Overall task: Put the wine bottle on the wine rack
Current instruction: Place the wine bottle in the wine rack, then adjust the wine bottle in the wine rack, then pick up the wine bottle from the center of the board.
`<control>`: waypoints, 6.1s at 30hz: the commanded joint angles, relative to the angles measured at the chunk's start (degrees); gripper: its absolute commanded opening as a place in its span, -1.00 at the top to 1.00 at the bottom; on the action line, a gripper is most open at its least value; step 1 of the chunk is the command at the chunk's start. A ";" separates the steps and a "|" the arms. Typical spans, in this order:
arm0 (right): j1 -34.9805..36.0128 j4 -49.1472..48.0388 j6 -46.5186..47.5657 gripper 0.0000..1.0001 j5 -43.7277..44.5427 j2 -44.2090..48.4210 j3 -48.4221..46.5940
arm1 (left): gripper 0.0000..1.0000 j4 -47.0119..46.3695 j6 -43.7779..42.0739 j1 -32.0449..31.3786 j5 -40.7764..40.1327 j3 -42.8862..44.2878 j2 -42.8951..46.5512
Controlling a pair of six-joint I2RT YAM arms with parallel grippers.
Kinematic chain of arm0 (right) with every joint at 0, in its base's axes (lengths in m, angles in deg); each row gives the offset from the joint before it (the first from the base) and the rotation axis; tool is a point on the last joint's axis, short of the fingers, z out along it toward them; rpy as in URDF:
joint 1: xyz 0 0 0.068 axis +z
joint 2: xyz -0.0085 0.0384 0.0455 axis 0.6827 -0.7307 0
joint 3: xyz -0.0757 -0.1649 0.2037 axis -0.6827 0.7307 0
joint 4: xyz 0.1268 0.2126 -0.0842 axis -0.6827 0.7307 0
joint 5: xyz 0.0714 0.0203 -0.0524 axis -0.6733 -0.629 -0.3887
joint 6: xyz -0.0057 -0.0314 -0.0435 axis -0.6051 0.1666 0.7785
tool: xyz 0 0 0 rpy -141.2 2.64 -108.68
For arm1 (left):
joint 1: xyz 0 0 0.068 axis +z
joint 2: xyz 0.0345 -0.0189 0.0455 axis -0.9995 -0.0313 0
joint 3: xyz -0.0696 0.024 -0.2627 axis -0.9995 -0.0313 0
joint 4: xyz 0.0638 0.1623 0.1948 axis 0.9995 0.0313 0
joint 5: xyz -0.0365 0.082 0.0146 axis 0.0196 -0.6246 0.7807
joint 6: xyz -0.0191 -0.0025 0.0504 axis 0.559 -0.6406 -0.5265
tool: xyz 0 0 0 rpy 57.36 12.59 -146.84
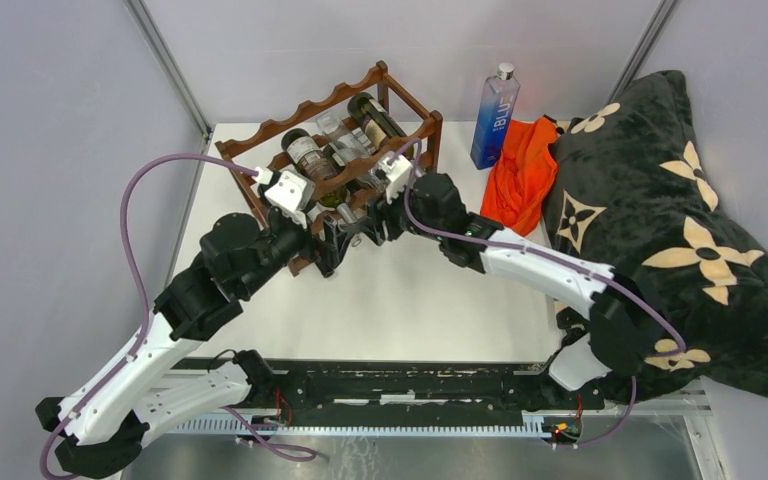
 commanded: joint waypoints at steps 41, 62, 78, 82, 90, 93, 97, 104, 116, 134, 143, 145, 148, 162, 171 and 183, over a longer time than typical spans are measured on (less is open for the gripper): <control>-34.95 5.29 51.49 -0.36 -53.91 34.11 33.18 | -0.77 -21.48 23.95 -0.55 25.89 -20.80 -4.51; -35.49 6.40 53.54 -0.36 -53.82 32.88 33.06 | -0.66 -8.93 15.49 -16.99 0.97 -12.72 -17.17; -35.57 8.39 54.50 -0.36 -53.91 32.29 32.90 | -0.61 -6.70 14.64 -17.14 -1.20 -11.88 -19.40; -35.71 8.37 54.59 -0.36 -54.00 32.25 32.94 | -0.60 -6.01 14.59 -17.40 -1.82 -11.59 -19.70; -35.70 8.57 54.81 -0.36 -54.00 32.14 32.98 | -0.58 -5.08 14.25 -18.01 -3.17 -11.02 -21.11; -35.70 8.73 54.94 -0.36 -54.00 32.16 32.94 | -0.58 -4.60 13.92 -18.12 -3.70 -10.73 -21.87; -35.64 9.47 55.46 -0.36 -54.14 31.68 32.63 | -0.56 -3.82 12.77 -18.15 -4.35 -9.81 -23.24; -35.73 9.94 55.73 -0.35 -54.18 31.50 32.49 | -0.48 0.26 8.82 -18.09 -7.51 -4.38 -28.35; -36.19 9.87 55.73 -0.35 -54.34 31.51 32.47 | -0.37 3.20 -0.75 -9.07 -8.19 3.04 -37.32; -36.40 9.99 55.90 -0.36 -54.70 31.53 32.52 | -0.29 2.87 -4.99 0.03 -7.89 8.99 -46.16; -36.32 11.81 57.04 -0.35 -55.32 30.69 31.77 | -0.29 3.37 -4.39 1.92 -9.39 9.52 -46.62; -36.41 11.93 57.14 -0.35 -55.47 30.66 31.75 | -0.29 3.57 -4.43 2.06 -9.87 9.87 -46.76; -36.36 11.92 57.23 -0.35 -55.61 30.67 31.79 | -0.29 3.63 -4.30 2.27 -10.37 10.35 -46.90; -36.40 13.18 58.75 -0.35 -54.71 30.79 31.58 | -0.32 4.13 -3.00 2.75 1.18 9.00 -44.28; -36.85 15.73 61.77 -0.35 -53.99 31.36 30.83 | -0.39 1.84 -0.65 2.75 14.47 7.39 -32.98; -38.64 16.18 62.06 -0.44 -54.26 31.75 30.44 | -0.74 -2.59 -1.20 2.84 15.99 11.55 -24.24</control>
